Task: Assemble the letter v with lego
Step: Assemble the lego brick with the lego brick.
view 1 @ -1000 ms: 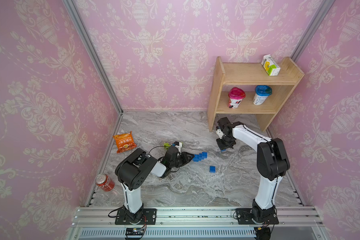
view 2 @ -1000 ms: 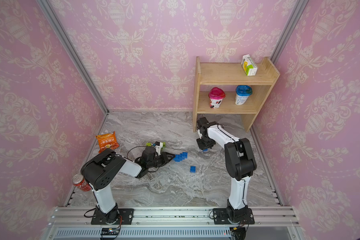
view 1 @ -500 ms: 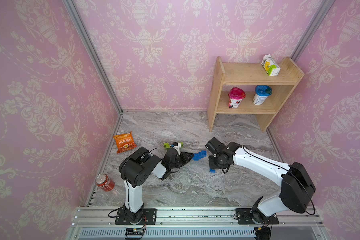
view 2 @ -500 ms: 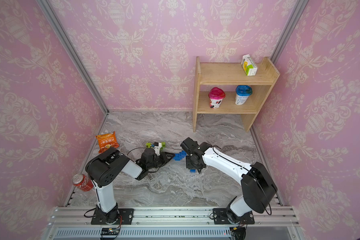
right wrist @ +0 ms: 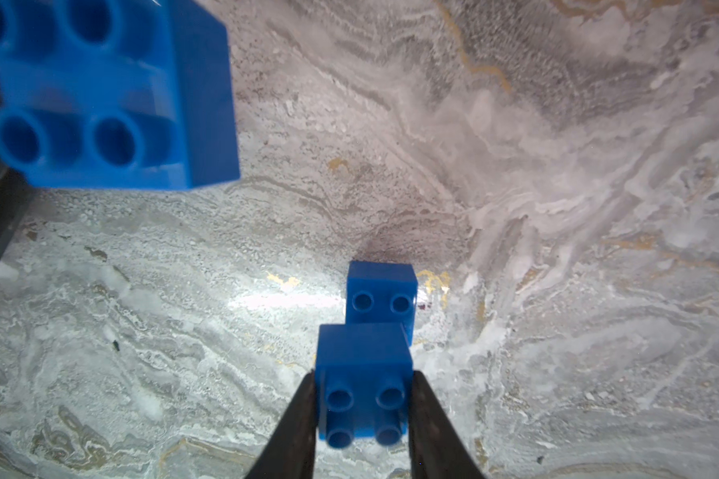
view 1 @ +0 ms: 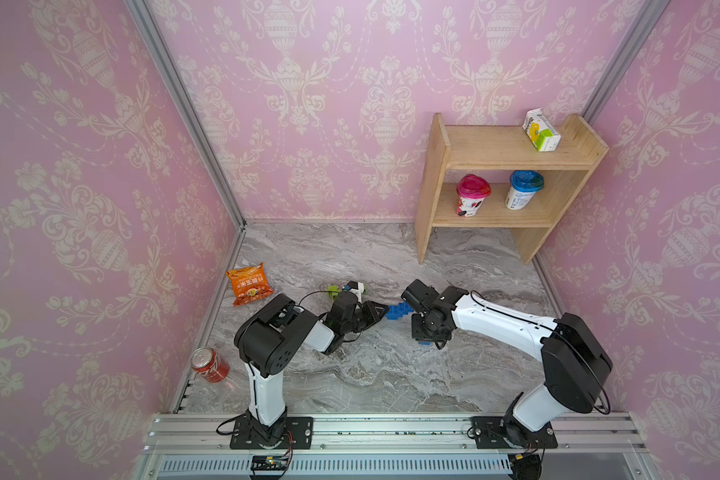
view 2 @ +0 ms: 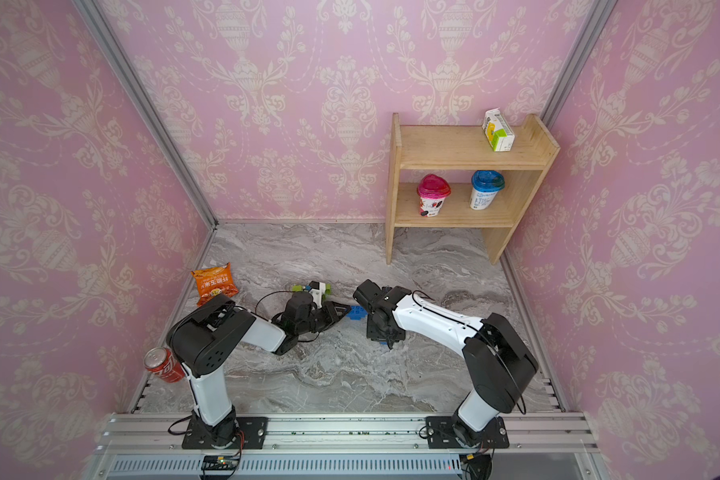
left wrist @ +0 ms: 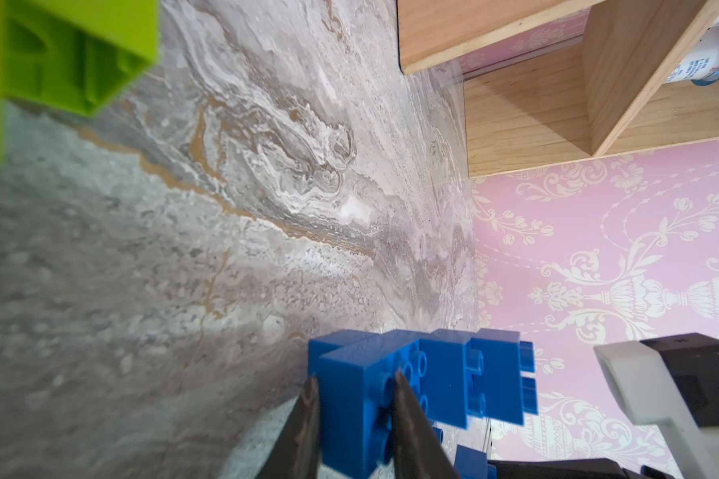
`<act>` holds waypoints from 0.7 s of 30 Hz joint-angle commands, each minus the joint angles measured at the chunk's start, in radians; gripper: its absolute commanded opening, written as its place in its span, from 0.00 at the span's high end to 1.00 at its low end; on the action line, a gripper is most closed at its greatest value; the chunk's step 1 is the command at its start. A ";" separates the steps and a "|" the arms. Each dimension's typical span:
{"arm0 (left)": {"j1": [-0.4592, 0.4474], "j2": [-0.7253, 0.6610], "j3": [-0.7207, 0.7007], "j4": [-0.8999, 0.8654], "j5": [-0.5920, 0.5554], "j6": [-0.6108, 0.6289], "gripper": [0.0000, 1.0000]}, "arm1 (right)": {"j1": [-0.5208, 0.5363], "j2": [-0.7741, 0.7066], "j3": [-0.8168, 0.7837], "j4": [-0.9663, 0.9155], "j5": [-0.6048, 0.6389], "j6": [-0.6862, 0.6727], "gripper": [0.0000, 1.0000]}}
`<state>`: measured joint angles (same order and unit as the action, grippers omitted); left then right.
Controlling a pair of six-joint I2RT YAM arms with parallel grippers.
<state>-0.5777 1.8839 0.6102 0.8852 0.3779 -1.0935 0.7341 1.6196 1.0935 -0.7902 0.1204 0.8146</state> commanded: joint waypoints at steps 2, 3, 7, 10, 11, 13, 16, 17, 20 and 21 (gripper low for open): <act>0.009 0.007 0.006 -0.134 -0.034 0.040 0.82 | 0.004 0.022 0.034 -0.002 0.013 0.015 1.00; 0.009 0.010 0.009 -0.134 -0.033 0.041 0.81 | 0.005 0.027 0.037 -0.003 0.016 0.014 1.00; 0.011 0.010 0.010 -0.136 -0.031 0.040 0.81 | 0.005 0.045 0.050 -0.012 0.014 0.008 1.00; 0.013 0.009 0.010 -0.139 -0.031 0.039 0.81 | 0.006 0.060 0.060 -0.015 0.015 0.003 1.00; 0.014 0.009 0.010 -0.138 -0.030 0.040 0.82 | 0.007 0.066 0.063 -0.016 0.015 0.002 1.00; 0.015 0.009 0.010 -0.140 -0.028 0.041 0.81 | 0.011 0.078 0.072 -0.025 0.015 -0.002 1.00; 0.015 0.009 0.009 -0.138 -0.028 0.040 0.81 | 0.012 0.102 0.073 -0.043 0.020 -0.003 1.00; 0.016 0.009 0.008 -0.137 -0.028 0.041 0.81 | 0.012 0.108 0.073 -0.046 0.020 -0.002 1.00; 0.018 0.007 0.004 -0.131 -0.027 0.038 0.82 | 0.012 0.121 0.073 -0.047 0.020 0.000 1.00; 0.018 0.006 0.003 -0.131 -0.027 0.039 0.82 | 0.012 0.124 0.073 -0.047 0.023 0.000 1.00</act>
<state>-0.5766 1.8839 0.6224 0.8654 0.3790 -1.0889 0.7387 1.7168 1.1564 -0.8005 0.1303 0.8131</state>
